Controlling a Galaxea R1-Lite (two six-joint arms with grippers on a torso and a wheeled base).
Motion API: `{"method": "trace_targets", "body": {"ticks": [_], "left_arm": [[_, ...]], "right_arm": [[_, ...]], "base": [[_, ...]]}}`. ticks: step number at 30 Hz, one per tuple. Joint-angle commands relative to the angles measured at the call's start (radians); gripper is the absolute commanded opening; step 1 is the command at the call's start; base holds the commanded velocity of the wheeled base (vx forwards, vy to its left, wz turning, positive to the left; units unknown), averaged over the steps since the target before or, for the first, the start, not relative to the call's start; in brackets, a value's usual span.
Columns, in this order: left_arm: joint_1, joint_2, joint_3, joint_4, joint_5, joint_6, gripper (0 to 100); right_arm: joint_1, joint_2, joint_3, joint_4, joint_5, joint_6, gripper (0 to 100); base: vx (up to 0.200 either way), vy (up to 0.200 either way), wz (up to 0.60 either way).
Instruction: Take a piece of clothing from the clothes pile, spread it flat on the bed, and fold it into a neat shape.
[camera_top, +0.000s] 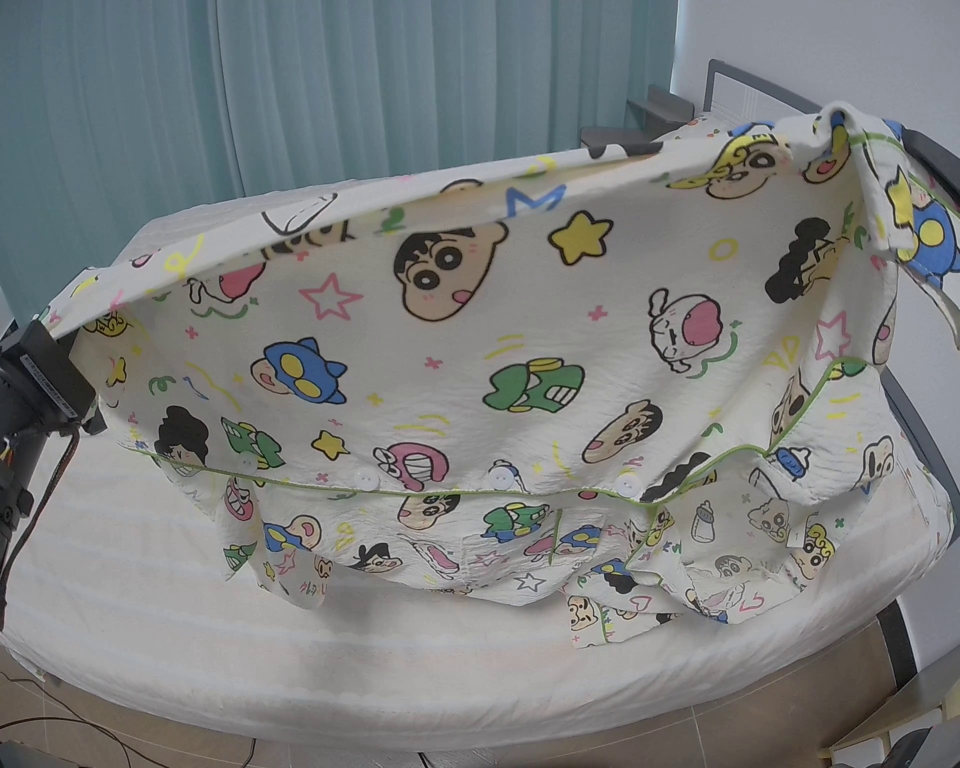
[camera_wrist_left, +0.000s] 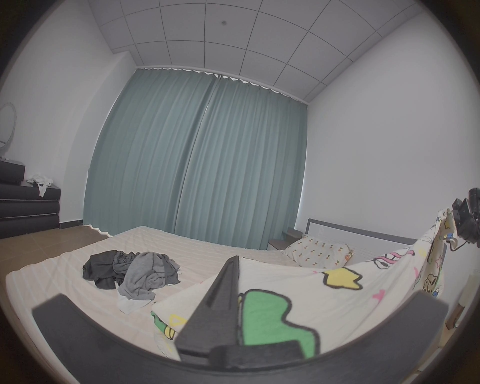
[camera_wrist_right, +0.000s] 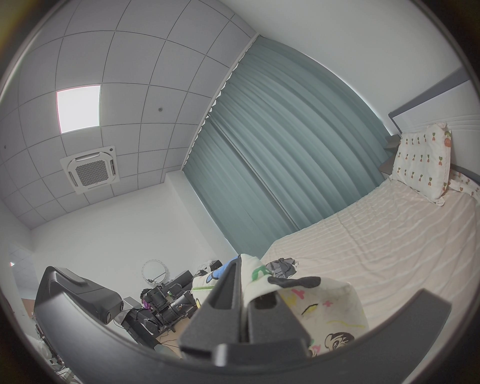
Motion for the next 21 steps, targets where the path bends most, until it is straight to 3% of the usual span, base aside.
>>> {"method": "trace_targets", "body": {"ticks": [1,21], "left_arm": [[0.000,-0.003,0.005,-0.001,0.000,-0.001,0],[-0.001,-0.032,0.013,-0.001,0.000,0.001,0]], "right_arm": [[0.000,-0.002,0.007,0.000,-0.001,0.000,0],[0.000,-0.059,0.028,0.001,-0.001,0.000,0]], "base": [[0.000,0.000,0.00],[-0.190,0.000,0.00]]}}
